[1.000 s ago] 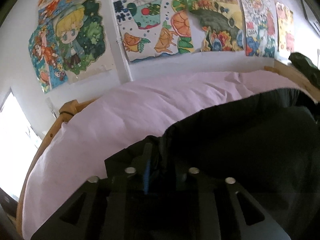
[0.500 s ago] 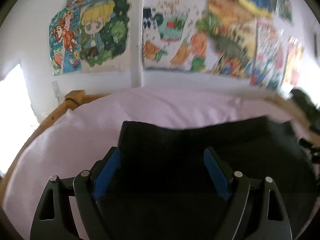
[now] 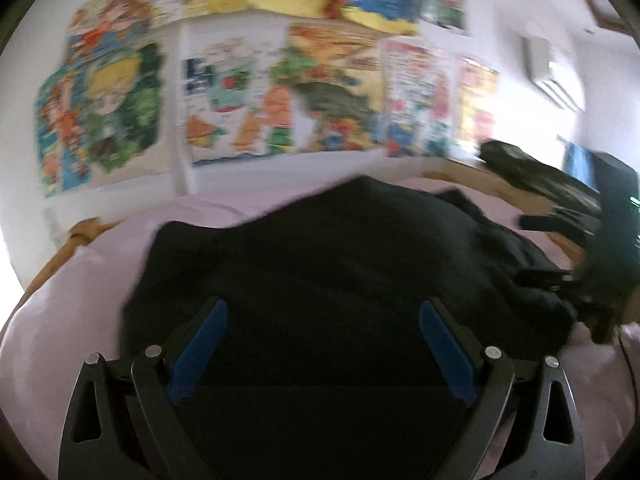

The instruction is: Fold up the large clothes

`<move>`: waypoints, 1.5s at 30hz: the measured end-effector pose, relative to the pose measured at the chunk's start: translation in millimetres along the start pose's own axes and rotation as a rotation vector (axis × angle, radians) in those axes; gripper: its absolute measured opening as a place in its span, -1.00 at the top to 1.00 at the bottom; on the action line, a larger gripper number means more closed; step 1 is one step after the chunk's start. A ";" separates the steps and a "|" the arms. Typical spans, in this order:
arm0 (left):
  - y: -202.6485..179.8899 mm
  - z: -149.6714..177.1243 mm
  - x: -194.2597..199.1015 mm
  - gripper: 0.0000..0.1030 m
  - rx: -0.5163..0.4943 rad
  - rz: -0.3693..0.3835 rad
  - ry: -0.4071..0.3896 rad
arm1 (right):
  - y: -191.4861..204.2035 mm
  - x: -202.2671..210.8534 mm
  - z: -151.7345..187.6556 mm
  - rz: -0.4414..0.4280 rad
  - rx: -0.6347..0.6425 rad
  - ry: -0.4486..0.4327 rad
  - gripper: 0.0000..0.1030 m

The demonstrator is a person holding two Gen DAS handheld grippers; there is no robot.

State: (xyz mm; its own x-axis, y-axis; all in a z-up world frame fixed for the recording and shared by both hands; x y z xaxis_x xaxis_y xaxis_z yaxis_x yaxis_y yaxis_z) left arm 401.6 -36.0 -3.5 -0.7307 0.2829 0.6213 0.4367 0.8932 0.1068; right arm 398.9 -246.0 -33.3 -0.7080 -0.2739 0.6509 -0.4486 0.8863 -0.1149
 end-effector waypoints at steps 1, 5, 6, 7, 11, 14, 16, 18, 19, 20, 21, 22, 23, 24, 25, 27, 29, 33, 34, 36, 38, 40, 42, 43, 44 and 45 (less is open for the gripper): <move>-6.4 1.9 -4.9 -0.83 -0.022 0.022 0.018 | 4.5 -3.7 2.5 -0.007 0.012 0.013 -1.00; -19.4 6.4 -31.6 -0.83 -0.055 0.020 0.078 | 11.9 -18.7 2.5 -0.003 0.022 0.030 -1.00; -20.1 6.5 -35.8 -0.85 -0.059 0.014 0.080 | 11.6 -23.3 0.5 -0.002 0.016 0.039 -1.00; -21.0 6.4 -38.1 -0.88 -0.062 0.010 0.079 | 11.4 -26.0 0.1 -0.001 0.014 0.043 -1.00; -20.0 -4.9 -50.2 -0.90 -0.067 -0.016 0.076 | 8.7 -36.8 -8.4 0.004 0.008 0.057 -1.00; -13.5 -10.1 -57.1 -0.90 -0.044 -0.019 0.081 | 2.6 -43.4 -17.3 0.012 -0.007 0.066 -1.00; -6.7 -12.9 -59.7 -0.90 -0.015 -0.021 0.087 | -4.2 -48.1 -24.2 0.019 -0.025 0.067 -1.00; 1.2 -18.2 -64.5 -0.90 0.017 -0.025 0.096 | -13.6 -56.5 -32.9 0.018 -0.060 0.086 -1.00; 6.2 -21.7 -67.9 -0.91 0.038 -0.024 0.101 | -17.4 -59.7 -36.2 0.014 -0.074 0.092 -1.00; 9.7 -24.1 -69.6 -0.91 0.054 -0.024 0.104 | -22.6 -64.3 -40.3 0.011 -0.093 0.101 -1.00; 15.1 -27.4 -73.0 -0.92 0.076 -0.024 0.110 | -28.4 -69.2 -44.2 0.003 -0.115 0.111 -1.00; 20.6 -30.8 -76.5 -0.94 0.097 -0.024 0.117 | -31.8 -72.3 -46.4 -0.006 -0.128 0.116 -1.00; 26.1 -33.9 -80.2 -0.95 0.119 -0.020 0.127 | -37.0 -77.2 -50.4 -0.016 -0.148 0.124 -1.00; 31.3 -37.3 -83.4 -0.96 0.143 -0.017 0.135 | -41.7 -81.5 -54.9 -0.018 -0.163 0.129 -1.00; 35.2 -40.1 -84.8 -0.97 0.160 -0.014 0.140 | -43.9 -83.3 -57.7 -0.020 -0.171 0.129 -1.00; 48.1 -49.2 -91.7 -0.97 0.202 -0.006 0.155 | -52.1 -90.0 -66.0 -0.034 -0.191 0.138 -1.00; 59.9 -57.3 -96.4 -0.97 0.239 -0.003 0.162 | -63.1 -96.6 -74.0 -0.038 -0.220 0.141 -1.00; 80.6 -63.8 -116.7 -0.97 0.293 0.006 0.230 | -81.0 -122.3 -76.7 -0.075 -0.284 0.217 -1.00; 85.9 -62.1 -122.9 -0.98 0.310 0.021 0.247 | -83.9 -129.5 -75.6 -0.090 -0.296 0.239 -1.00; 90.8 -59.4 -130.8 -0.98 0.314 0.032 0.268 | -88.1 -141.2 -72.4 -0.114 -0.304 0.267 -1.00; 95.0 -56.7 -137.9 -0.98 0.311 0.048 0.290 | -89.0 -150.7 -69.8 -0.126 -0.294 0.291 -1.00; 99.3 -54.6 -144.5 -0.98 0.308 0.064 0.310 | -90.6 -159.9 -66.9 -0.144 -0.299 0.308 -1.00; 103.6 -52.2 -151.0 -0.98 0.314 0.088 0.330 | -92.5 -170.3 -61.5 -0.172 -0.316 0.329 -1.00; 106.2 -50.2 -153.9 -0.98 0.317 0.106 0.333 | -94.1 -174.5 -59.8 -0.187 -0.326 0.340 -1.00; 108.9 -47.3 -156.0 -0.98 0.327 0.116 0.336 | -96.0 -177.8 -58.4 -0.200 -0.336 0.348 -1.00; 108.8 -47.1 -157.4 -0.98 0.327 0.118 0.337 | -98.0 -180.4 -56.7 -0.214 -0.347 0.356 -1.00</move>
State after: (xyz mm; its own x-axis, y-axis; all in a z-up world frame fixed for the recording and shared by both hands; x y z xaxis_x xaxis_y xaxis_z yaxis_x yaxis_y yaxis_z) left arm 588.9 0.2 -53.1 -0.4517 0.3083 0.8372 0.2789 0.9402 -0.1957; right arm 601.5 -262.3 -97.0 -0.3652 -0.3717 0.8535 -0.3130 0.9125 0.2635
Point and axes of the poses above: each gripper's, at about its wrist camera, not at the fingertips, and x roughly against the way its jaws point, y to its left, z to its underside, the point moved 2 cm from there along -x, roughly the way its jaws point, and after that the axes turned 14 degrees about y, right-handed, at the moved point
